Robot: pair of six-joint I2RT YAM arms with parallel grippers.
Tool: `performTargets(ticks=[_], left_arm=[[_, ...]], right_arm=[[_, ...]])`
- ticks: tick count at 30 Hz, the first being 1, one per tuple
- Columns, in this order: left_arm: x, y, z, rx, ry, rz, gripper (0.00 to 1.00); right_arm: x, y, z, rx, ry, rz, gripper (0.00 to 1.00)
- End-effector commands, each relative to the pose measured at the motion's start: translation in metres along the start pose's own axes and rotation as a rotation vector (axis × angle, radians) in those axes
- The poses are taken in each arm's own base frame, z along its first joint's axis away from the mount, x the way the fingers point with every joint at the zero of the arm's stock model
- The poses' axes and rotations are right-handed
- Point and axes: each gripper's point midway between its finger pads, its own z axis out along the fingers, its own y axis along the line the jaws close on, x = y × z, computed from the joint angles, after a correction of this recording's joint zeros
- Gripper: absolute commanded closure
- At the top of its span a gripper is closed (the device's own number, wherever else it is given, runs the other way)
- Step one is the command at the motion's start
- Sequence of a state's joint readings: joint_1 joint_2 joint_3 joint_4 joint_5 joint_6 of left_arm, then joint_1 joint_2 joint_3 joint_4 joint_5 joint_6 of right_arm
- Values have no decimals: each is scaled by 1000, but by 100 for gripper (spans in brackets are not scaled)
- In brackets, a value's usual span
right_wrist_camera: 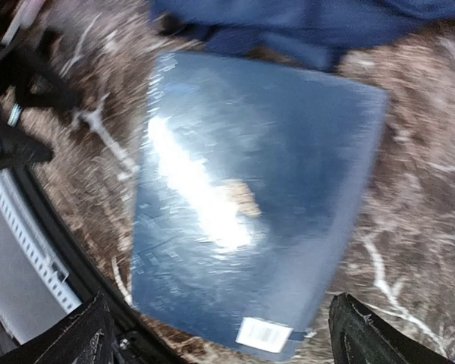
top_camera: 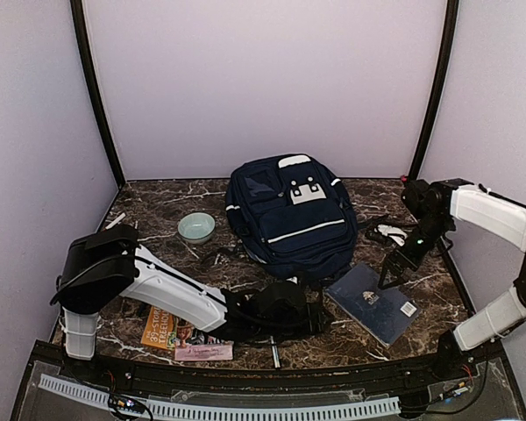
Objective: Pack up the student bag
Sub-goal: Move the book to the center of the board, then grab the book at the center of the board.
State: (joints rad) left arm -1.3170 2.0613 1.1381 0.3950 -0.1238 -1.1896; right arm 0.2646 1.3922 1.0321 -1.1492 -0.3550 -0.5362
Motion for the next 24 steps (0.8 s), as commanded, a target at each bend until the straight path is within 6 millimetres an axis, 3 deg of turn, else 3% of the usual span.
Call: performTargets(ticks=[1,8,12,17,24], left_arm=[[0,-14,3,-11,11,-20,26],[-1,-15,23,16,-17,-137,24],[-1,-9,28,15,-35,-198,24],[-1,-7,35,12,-45,-249,24],[2,-9,47,17,-28,-286,24]], right_arm=[[-5,-38,1,54,-8,108,1],[11,-67,24,125,75,164,1],[22,-69,39,111,120,177,1],[34,-62,55,50,181,177,3],[45,-21,70,-104,280,110,6]])
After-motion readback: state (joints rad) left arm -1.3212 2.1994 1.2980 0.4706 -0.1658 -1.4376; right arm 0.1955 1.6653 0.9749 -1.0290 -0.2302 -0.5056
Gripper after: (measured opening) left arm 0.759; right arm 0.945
